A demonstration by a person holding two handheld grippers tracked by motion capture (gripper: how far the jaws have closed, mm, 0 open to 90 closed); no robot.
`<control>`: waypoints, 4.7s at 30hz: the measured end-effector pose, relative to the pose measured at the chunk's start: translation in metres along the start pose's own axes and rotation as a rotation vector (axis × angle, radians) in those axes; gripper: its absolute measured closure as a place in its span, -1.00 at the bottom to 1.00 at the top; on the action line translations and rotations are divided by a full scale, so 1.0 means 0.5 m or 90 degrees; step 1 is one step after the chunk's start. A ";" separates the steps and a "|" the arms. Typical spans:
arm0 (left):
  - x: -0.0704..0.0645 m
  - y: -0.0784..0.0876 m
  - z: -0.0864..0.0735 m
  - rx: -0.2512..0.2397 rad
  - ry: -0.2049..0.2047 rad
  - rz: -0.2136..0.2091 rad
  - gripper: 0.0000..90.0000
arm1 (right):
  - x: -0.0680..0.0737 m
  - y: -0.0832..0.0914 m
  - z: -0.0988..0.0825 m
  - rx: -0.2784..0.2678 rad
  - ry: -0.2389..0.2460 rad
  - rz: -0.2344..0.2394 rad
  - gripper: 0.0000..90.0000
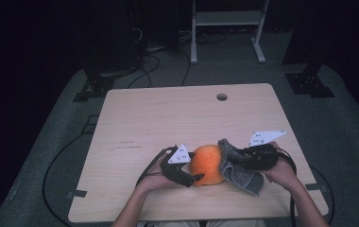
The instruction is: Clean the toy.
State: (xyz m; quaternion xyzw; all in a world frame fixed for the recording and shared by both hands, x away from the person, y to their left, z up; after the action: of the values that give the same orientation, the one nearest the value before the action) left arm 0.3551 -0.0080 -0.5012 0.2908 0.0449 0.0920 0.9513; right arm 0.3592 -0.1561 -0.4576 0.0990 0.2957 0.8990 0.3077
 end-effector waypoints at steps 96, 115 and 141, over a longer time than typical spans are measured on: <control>-0.003 -0.024 0.023 0.011 -0.026 0.016 -0.83 | 0.005 0.003 -0.011 -0.064 -0.048 -0.045 0.66; -0.001 -0.011 0.044 -0.019 -0.010 0.024 -0.49 | 0.014 0.015 -0.027 -0.081 -0.055 -0.088 0.66; -0.001 -0.017 0.033 -0.020 0.044 -0.009 -0.73 | 0.013 -0.004 -0.021 -0.095 -0.027 -0.134 0.64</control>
State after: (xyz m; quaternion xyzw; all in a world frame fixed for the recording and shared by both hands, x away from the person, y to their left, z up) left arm 0.3580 -0.0238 -0.4923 0.2720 0.0783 0.0957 0.9543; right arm 0.3513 -0.1558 -0.4674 0.0630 0.2300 0.8791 0.4126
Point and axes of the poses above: each handheld gripper's, and its own axes: y roughly backward along the jaws, z roughly out of its top, x roughly to its left, the point moved 10 cm from there along -y, roughly forward along the jaws, and after that the axes turned 9 degrees about -z, right-handed, at the moved point
